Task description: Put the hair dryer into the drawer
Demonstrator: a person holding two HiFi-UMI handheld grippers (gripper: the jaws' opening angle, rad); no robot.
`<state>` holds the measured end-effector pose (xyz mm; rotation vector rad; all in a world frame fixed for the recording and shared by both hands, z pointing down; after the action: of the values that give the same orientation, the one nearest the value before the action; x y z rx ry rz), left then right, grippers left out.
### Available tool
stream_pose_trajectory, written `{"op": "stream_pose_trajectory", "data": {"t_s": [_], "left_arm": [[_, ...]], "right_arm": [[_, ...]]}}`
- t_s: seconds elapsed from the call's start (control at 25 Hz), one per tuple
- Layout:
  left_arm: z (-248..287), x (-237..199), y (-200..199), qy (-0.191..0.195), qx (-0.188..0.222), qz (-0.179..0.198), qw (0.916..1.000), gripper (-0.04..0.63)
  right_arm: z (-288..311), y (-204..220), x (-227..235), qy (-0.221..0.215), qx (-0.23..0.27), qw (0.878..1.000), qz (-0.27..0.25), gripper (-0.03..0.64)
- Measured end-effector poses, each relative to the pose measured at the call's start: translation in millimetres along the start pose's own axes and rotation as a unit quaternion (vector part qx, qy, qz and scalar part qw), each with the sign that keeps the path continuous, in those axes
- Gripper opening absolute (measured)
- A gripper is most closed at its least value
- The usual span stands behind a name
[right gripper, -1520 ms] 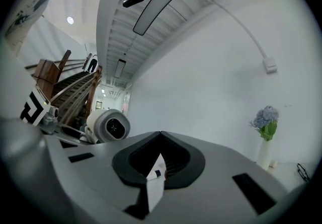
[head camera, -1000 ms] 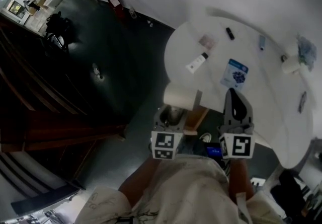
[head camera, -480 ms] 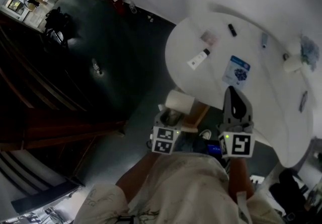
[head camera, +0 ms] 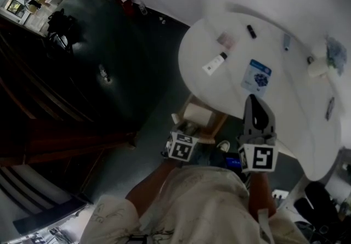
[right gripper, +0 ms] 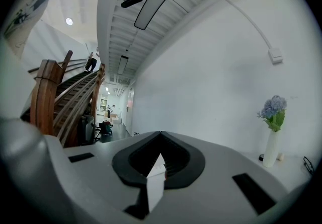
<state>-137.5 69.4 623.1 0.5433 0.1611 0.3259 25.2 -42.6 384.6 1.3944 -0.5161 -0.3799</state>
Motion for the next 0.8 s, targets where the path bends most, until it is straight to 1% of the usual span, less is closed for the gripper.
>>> {"op": "stream_pose_trajectory", "data": {"t_s": [0.12,0.36,0.6,0.8], "left_arm": [[6.3,-0.8,3.0,0.012,-0.033,-0.008,0.9993,0.245],[20.2,-8.5,-6.0,0.009,-0.072,0.021,0.9972,0.245],[40.3,-16.8,-7.8,0.01,-0.111,0.031,0.9933,0.245],[56.1,-11.9,-9.1,0.026,-0.136,0.037,0.9897,0.245]], "right_arm": [[-1.9,-1.8,1.8,0.004,0.002,1.0,-0.001,0.005],[-8.1,0.4,8.6,0.013,0.001,1.0,0.004,0.005],[-11.8,-1.4,16.0,0.022,0.005,1.0,0.006,0.005],[-15.3,-2.8,21.9,0.029,0.006,1.0,0.008,0.005]]}}
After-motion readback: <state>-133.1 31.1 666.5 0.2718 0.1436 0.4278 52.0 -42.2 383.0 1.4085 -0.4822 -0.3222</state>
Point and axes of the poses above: the fingertips, and each gripper's own axes: z forward along the fingers, x to its right, y out of its underside, the point moved 4 cm from there along -z, backward along the fingers, and after that the axes turned 11 degrees about z, right-handed, at the moved point
